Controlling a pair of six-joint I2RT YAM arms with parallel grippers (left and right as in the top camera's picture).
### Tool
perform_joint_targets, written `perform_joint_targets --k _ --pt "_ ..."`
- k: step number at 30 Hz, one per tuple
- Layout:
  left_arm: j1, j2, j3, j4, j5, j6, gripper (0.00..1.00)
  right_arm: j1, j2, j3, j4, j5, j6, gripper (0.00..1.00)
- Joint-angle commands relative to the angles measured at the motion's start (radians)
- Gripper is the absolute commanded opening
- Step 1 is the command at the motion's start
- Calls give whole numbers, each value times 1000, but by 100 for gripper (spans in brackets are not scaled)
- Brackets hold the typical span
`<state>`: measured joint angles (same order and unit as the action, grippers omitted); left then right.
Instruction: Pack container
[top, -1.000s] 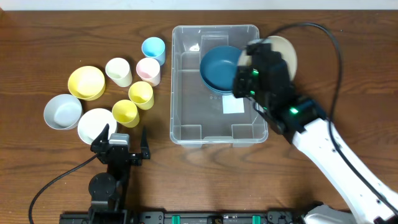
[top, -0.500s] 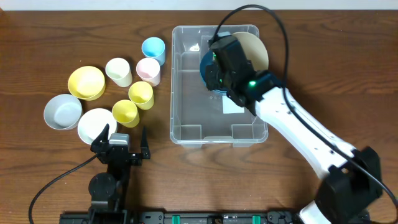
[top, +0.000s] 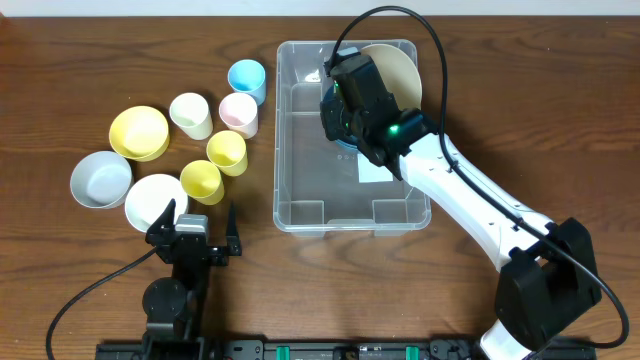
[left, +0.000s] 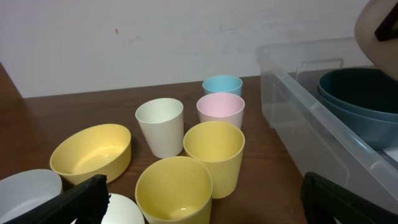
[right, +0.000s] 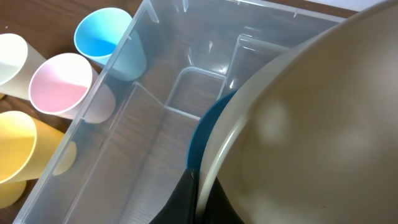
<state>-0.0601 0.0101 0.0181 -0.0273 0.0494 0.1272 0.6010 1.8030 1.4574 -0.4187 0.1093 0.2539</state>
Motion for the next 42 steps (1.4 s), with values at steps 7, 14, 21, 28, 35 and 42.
perform_joint_targets --k 7,14,21,28,35,42 --pt "-3 -5 -14 -39 -5 -13 98 26 6 28 5 18 -39 7" --pt "-3 -5 -14 -39 -5 -13 98 42 6 28 39 22 -72 80" --pt "-3 -5 -14 -39 -5 -13 98 37 -7 58 6 43 -72 80" --pt "-3 -5 -14 -39 -5 -13 98 1 -53 178 -236 166 -70 88" --pt "-3 -5 -14 -39 -5 -13 98 -163 -112 224 -512 189 -6 99" --pt "-3 -5 -14 -39 -5 -13 98 -441 -137 224 -677 149 -4 99"
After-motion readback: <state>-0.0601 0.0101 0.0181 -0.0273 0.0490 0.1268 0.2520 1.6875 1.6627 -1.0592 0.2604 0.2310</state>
